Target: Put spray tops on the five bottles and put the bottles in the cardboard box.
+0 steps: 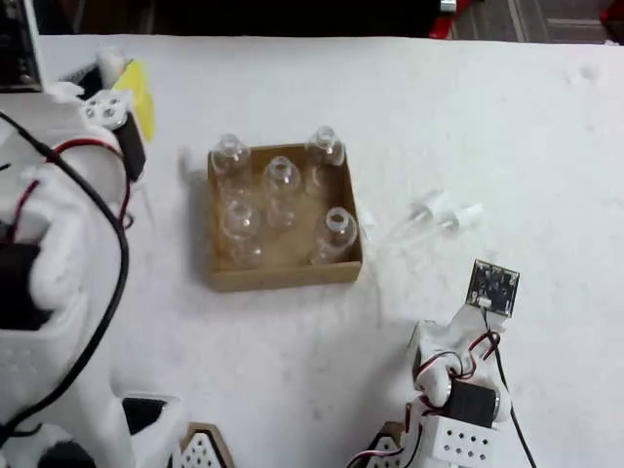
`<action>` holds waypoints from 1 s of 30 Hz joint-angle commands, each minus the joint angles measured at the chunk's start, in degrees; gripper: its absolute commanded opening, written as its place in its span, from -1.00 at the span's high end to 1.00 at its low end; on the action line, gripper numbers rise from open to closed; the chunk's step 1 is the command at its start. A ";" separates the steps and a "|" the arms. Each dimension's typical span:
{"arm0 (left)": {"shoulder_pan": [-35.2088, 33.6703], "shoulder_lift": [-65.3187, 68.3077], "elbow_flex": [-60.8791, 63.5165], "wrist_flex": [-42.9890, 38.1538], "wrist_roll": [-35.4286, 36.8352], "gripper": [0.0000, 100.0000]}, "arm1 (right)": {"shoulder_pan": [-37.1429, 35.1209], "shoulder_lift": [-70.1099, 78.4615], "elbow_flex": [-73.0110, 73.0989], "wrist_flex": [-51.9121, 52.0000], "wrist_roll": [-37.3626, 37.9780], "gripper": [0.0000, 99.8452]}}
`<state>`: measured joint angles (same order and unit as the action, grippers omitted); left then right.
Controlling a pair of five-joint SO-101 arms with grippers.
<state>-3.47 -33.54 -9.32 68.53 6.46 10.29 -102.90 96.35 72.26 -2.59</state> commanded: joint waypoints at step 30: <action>8.04 3.74 46.51 -78.15 -4.84 0.96 | 0.66 -0.22 0.53 0.48 -0.35 0.74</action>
<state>3.91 -29.23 38.51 -8.22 2.07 10.29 -102.90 96.35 72.26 -2.59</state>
